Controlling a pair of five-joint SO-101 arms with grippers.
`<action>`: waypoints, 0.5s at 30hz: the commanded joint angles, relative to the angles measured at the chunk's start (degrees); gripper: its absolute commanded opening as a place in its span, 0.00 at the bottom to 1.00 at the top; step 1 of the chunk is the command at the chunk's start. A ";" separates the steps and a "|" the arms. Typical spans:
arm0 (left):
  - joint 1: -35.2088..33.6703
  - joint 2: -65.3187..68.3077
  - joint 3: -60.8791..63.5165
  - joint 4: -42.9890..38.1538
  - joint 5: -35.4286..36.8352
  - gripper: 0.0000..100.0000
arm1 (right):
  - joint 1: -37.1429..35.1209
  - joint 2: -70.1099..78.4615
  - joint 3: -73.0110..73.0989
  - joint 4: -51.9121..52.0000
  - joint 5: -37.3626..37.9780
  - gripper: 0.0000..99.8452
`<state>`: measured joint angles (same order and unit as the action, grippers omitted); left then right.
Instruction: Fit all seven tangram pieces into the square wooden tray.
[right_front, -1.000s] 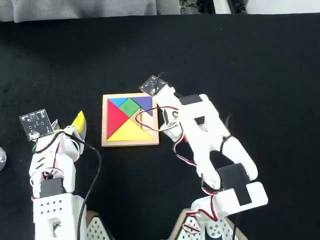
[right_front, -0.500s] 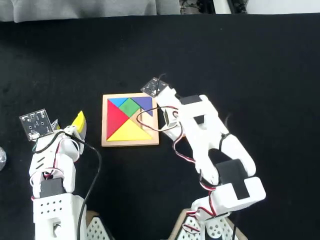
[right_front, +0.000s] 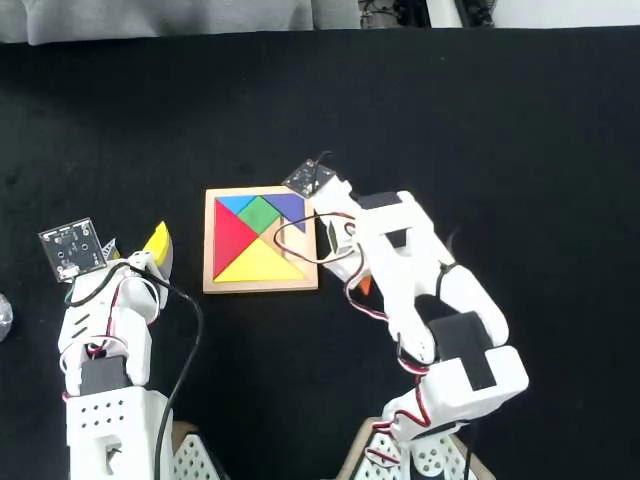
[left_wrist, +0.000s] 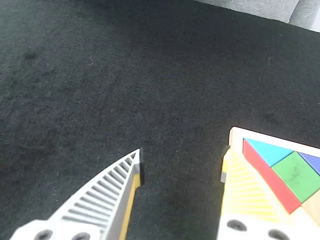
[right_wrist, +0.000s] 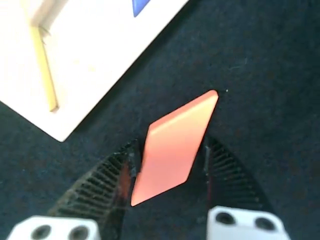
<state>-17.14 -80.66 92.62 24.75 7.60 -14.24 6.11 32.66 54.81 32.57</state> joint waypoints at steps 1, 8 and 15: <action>0.57 -0.62 -0.22 -1.23 -0.44 0.26 | 0.62 -2.51 -3.56 2.64 -0.70 0.21; 0.57 -0.62 -0.22 -1.23 -0.44 0.26 | 0.26 -9.89 -1.45 4.57 -2.55 0.21; 0.57 -0.62 -0.22 -1.23 -0.44 0.26 | -3.87 -12.97 2.77 4.48 -2.55 0.21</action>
<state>-17.14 -80.66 92.62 24.75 7.60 -16.09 -3.91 35.12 59.03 30.64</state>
